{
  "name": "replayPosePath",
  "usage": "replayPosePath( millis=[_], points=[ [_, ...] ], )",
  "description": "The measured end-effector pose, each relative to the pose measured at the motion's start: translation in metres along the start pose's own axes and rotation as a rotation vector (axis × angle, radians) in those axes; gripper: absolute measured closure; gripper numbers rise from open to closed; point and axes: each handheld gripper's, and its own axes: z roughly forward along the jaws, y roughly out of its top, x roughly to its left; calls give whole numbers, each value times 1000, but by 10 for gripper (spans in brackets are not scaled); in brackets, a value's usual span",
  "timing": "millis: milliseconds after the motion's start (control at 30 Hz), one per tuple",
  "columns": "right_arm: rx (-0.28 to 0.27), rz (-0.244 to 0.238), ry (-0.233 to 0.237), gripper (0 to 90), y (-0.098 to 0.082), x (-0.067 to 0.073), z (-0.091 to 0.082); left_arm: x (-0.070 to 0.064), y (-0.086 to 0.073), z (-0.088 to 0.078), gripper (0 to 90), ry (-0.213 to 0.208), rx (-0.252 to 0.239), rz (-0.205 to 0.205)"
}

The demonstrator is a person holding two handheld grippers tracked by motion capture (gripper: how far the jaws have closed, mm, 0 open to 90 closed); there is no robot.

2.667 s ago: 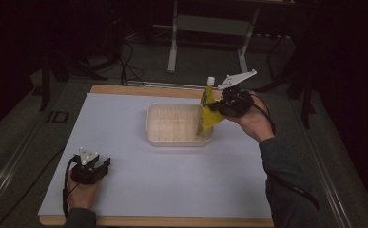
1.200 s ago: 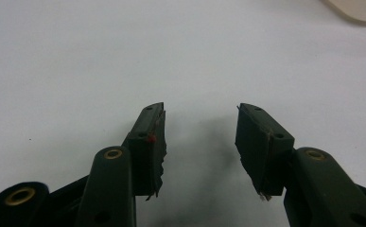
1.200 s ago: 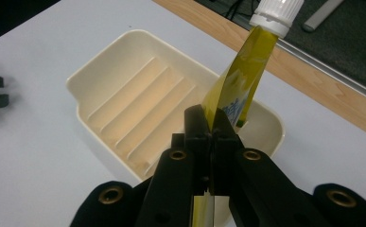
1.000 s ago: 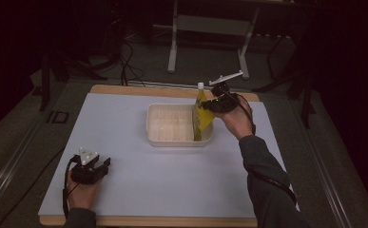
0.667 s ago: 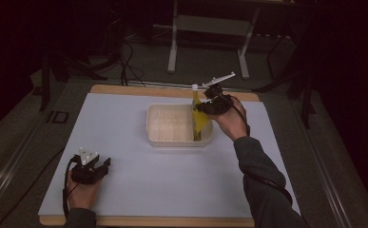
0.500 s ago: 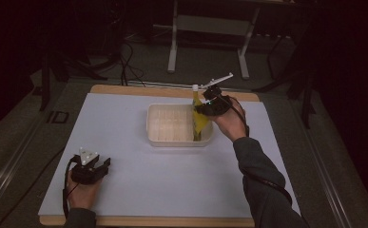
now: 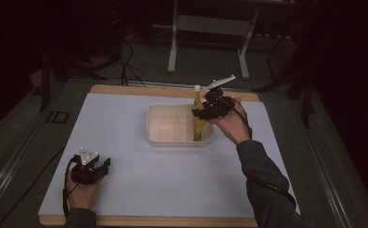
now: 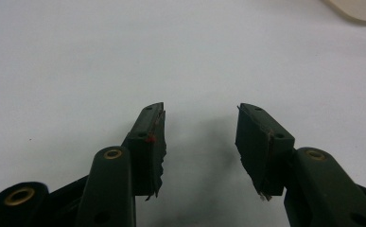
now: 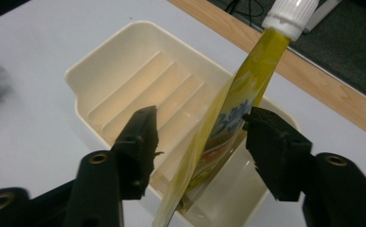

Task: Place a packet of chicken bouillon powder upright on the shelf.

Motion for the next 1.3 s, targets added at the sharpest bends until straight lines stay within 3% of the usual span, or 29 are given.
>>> replayPosePath(
  millis=[400,600,700,1000,1167,1300],
  points=[
    [-123,-1,12,354,4,5,-30,0,0,0,525,3,-7,-4],
    [-176,3,19,361,-1,4,-47,0,0,-1,524,4,-12,-5],
    [-203,-3,16,424,-6,4,-54,0,0,-1,524,4,-14,-6],
    [-272,41,14,542,-30,6,-70,0,0,-2,522,-1,-20,-13],
    [-257,37,-21,572,-59,11,-69,0,0,-2,521,-1,-21,-14],
    [-256,75,-16,635,-84,10,-62,0,0,-2,521,1,-22,-16]
  ],
)
